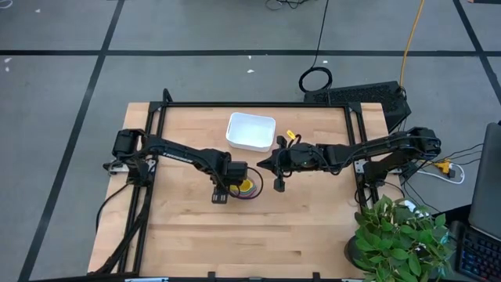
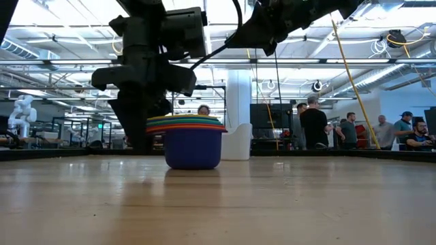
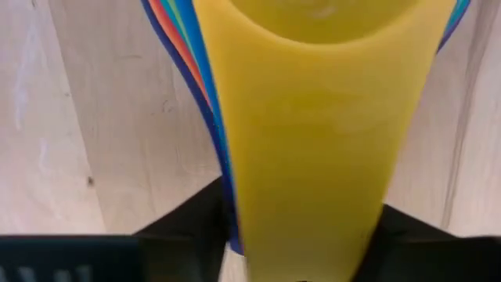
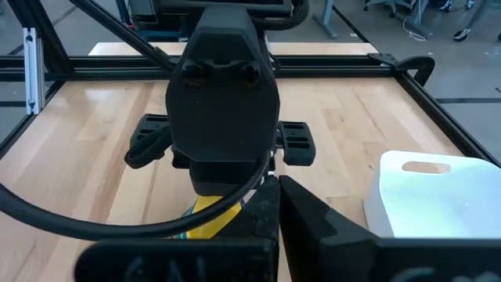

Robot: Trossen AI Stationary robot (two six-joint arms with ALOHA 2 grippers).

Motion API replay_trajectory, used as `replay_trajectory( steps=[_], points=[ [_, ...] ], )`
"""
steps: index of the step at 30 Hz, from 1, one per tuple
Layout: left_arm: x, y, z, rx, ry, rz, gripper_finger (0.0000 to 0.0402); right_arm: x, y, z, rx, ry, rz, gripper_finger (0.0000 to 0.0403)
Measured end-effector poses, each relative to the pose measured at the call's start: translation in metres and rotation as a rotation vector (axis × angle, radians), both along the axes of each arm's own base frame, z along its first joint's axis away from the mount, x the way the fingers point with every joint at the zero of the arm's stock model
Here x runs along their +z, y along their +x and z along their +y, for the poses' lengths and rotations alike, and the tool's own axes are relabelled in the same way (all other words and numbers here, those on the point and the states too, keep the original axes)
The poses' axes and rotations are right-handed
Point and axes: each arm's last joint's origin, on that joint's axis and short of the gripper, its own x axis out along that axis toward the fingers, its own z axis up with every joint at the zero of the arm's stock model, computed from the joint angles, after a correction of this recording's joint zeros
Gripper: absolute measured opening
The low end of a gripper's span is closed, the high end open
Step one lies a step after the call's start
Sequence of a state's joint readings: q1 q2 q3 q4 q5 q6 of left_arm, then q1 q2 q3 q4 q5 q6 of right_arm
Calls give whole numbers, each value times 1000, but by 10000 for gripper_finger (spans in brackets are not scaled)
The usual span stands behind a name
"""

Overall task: Nest measuring cups in basket
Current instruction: Put the nested measuring cups into the white bin

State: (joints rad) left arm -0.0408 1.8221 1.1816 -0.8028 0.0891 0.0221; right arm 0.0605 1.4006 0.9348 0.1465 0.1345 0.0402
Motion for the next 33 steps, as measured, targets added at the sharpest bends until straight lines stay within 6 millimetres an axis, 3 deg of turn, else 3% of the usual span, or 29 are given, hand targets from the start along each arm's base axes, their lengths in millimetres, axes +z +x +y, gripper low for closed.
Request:
replay_trajectory(
  steps=[4,9,14,19,27,33],
  points=[
    [0,0,0,-1,0,-1,136,0,0,0,0,0,0,0],
    [0,0,0,14,-1,1,138,0,0,0,0,0,1,0],
    [0,0,1,54,25,5,178,0,0,0,0,0,1,0],
    [0,-1,1,56,31,12,134,0,0,0,0,0,1,0],
    [0,-1,1,50,21,13,135,1,-1,0,2,-4,2,0],
    [6,-3,1,42,17,3,135,16,-18,-2,-24,-20,15,0]
  ],
)
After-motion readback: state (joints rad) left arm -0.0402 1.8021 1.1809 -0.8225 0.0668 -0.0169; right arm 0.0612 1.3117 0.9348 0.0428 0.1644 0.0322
